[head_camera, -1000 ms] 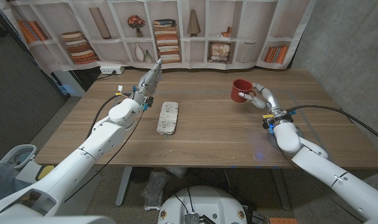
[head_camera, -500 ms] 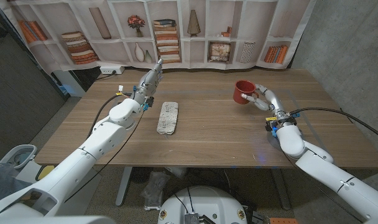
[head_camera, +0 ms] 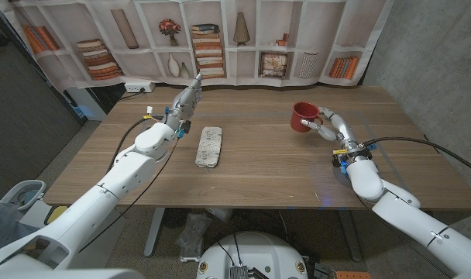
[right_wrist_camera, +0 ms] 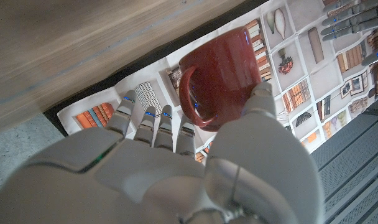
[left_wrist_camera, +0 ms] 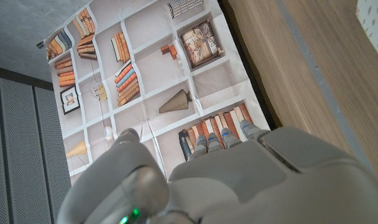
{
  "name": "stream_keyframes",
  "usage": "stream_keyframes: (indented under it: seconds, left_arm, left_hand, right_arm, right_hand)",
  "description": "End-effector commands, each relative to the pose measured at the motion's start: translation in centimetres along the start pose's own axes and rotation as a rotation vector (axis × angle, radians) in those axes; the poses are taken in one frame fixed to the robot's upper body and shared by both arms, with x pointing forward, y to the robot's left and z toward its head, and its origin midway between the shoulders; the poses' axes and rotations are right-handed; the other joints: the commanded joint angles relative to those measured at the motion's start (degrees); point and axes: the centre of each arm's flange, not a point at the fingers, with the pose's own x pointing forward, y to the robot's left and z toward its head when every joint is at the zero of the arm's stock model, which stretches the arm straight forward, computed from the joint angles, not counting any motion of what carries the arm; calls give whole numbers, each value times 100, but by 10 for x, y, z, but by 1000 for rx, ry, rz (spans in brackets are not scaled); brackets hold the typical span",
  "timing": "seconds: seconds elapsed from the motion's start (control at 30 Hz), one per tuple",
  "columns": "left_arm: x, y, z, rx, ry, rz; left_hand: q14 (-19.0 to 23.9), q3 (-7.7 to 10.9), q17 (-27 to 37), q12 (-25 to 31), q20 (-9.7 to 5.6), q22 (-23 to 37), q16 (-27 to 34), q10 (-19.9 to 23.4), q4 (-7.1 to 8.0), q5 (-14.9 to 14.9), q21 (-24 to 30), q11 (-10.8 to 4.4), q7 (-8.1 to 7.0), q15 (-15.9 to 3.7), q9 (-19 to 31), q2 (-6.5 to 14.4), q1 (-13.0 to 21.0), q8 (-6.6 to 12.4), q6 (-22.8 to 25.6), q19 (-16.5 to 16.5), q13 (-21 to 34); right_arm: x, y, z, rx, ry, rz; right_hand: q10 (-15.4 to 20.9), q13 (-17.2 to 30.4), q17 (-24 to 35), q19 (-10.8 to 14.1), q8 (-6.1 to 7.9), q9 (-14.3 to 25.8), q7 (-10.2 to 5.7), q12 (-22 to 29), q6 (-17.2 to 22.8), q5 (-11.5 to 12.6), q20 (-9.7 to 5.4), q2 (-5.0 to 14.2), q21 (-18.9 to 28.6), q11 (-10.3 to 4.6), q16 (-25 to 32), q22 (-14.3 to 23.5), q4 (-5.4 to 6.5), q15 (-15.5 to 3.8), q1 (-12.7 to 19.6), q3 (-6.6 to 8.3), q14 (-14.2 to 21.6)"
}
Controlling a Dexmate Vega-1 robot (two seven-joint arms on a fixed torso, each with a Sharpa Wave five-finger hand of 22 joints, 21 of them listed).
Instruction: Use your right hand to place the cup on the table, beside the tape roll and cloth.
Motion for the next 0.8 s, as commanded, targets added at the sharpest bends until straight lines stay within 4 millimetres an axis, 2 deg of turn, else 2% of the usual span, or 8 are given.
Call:
stream_keyframes:
  seconds: [0.03, 0.47, 0.8]
  left_arm:
    - [3, 3, 3, 6, 1, -2]
    - [12, 4, 15, 28, -10, -12]
    - [18, 1, 15, 31, -10, -23]
  left_hand:
    - [-140, -8, 10, -5, -20, 20, -17, 14, 7, 19, -24, 24, 2, 8, 32, 62, 9, 5, 3, -387, 20]
    - [-144, -16, 10, -4, -14, 21, -19, 18, 5, 15, -39, 33, -3, 6, 32, 70, 15, 4, 3, -385, 20]
    - [-139, -23, 10, -5, -11, 22, -17, 19, 2, 11, -52, 23, -7, 3, 32, 78, 20, 1, -4, -380, 20]
  right_arm:
    - [-12, 2, 4, 12, -17, 1]
    - [-25, 1, 5, 22, -32, -13]
    - [-32, 1, 8, 21, -45, -4]
  right_hand:
    - [47, 9, 13, -41, 41, 628, -729, -8, 777, -9, 15, 498, 33, -40, 15, 17, 34, -5, 484, 103, -10]
    - [67, 9, 13, -42, 44, 645, -745, -8, 805, -23, 15, 495, 35, -52, 18, 17, 32, -11, 500, 117, -8]
    - [85, 10, 14, -33, 48, 657, -741, -6, 828, -32, 14, 496, 41, -60, 31, 18, 34, -40, 509, 127, 25]
